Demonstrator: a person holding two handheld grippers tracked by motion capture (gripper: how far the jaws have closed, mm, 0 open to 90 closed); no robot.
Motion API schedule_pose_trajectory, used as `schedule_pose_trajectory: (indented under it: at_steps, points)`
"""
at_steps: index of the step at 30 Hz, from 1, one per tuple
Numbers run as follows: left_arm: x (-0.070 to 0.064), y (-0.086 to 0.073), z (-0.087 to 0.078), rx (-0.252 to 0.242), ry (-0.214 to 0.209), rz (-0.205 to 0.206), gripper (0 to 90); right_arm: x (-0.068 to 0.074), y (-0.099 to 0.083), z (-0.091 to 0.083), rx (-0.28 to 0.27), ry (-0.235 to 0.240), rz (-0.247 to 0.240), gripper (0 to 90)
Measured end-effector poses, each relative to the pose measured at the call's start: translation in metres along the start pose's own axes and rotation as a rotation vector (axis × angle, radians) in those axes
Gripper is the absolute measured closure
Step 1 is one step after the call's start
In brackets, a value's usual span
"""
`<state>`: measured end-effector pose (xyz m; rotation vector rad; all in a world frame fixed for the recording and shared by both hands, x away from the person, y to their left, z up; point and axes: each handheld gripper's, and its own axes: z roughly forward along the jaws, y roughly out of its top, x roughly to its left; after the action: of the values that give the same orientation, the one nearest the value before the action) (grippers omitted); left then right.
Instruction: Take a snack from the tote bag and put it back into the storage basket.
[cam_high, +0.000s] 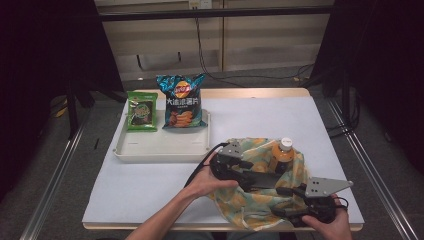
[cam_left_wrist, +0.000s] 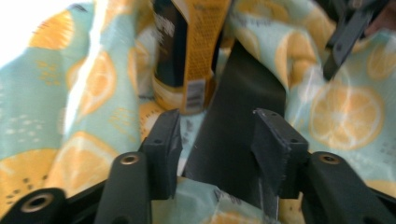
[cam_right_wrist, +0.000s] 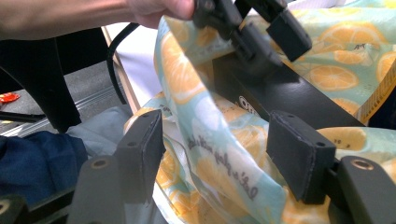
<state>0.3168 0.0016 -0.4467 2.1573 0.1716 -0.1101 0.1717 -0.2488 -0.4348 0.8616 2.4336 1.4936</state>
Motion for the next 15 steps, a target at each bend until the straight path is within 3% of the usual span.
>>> schedule_pose_trajectory:
  at_steps: [4, 6, 8, 10, 13, 15]
  points:
    - [-0.0041, 0.0, -0.0014, 0.015, -0.028, 0.02, 45.2, -0.0005, -0.0007, -0.0006, -0.001, -0.002, 0.004, 34.7]
    - [-0.0052, -0.001, -0.0025, 0.02, -0.023, 0.05, 42.2, -0.001, -0.0006, -0.0009, -0.004, -0.001, 0.0, 33.4]
    - [-0.0042, -0.0032, -0.0027, 0.017, -0.049, 0.041, 40.6, -0.0006, -0.0001, -0.002, -0.009, -0.002, -0.001, 33.3]
    - [-0.008, -0.004, -0.0012, 0.048, -0.026, 0.072, 37.0, -0.0006, 0.0004, -0.0033, -0.017, -0.007, 0.0, 32.9]
    - [-0.0082, -0.0043, -0.001, 0.076, -0.02, 0.08, 36.1, -0.0015, 0.0001, -0.0046, -0.027, -0.025, 0.006, 32.5]
    - [-0.0062, -0.0061, 0.0004, 0.066, -0.03, 0.074, 36.6, -0.0023, 0.0002, -0.0046, -0.027, -0.032, 0.011, 32.5]
